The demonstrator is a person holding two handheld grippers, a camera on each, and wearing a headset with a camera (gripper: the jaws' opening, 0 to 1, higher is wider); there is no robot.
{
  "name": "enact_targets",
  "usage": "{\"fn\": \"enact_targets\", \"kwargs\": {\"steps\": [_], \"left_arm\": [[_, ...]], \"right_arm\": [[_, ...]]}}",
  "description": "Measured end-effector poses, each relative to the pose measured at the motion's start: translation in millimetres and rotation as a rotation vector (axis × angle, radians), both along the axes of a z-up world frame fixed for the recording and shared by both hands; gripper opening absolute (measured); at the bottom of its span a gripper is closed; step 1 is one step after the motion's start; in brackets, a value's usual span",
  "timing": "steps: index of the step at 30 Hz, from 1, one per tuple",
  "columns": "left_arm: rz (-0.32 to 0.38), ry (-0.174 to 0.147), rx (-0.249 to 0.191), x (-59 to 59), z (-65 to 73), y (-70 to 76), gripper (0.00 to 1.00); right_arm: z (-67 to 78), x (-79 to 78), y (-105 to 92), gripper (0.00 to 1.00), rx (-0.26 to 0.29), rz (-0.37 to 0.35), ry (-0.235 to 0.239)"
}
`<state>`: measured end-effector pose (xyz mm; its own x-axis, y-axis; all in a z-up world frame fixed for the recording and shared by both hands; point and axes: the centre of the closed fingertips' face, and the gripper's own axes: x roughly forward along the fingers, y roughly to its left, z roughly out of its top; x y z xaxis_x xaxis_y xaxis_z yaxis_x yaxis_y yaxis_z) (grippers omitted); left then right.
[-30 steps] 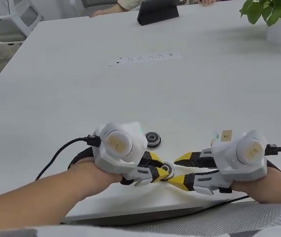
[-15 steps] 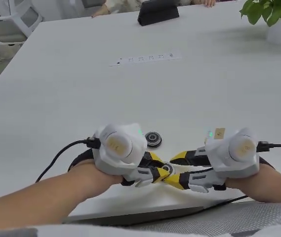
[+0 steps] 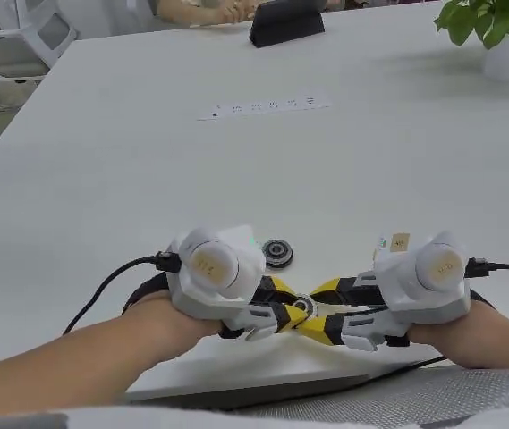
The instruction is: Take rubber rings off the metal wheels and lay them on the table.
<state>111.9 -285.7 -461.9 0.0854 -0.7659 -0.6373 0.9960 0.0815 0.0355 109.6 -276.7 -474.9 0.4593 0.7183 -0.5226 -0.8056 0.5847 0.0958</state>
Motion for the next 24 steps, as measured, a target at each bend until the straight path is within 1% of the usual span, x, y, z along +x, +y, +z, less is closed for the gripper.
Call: {"fn": "enact_targets", "kwargs": {"steps": [10,20,24], "left_arm": [[0.002,-0.002,-0.003,0.0,-0.9,-0.4,0.07],[0.003,-0.003,-0.008,0.0,-0.7,-0.5,0.07],[0.003,-0.003,-0.009,0.0,-0.6,-0.5,0.07]], "right_arm": [[0.2,-0.3,-0.6,0.25,0.005,-0.004,0.004],[-0.8,-2.0,-3.8,0.23,-0.027,0.010,-0.004],[-0.8,-2.4,-4.8,0.22,-0.031,0.009,-0.003]]}}
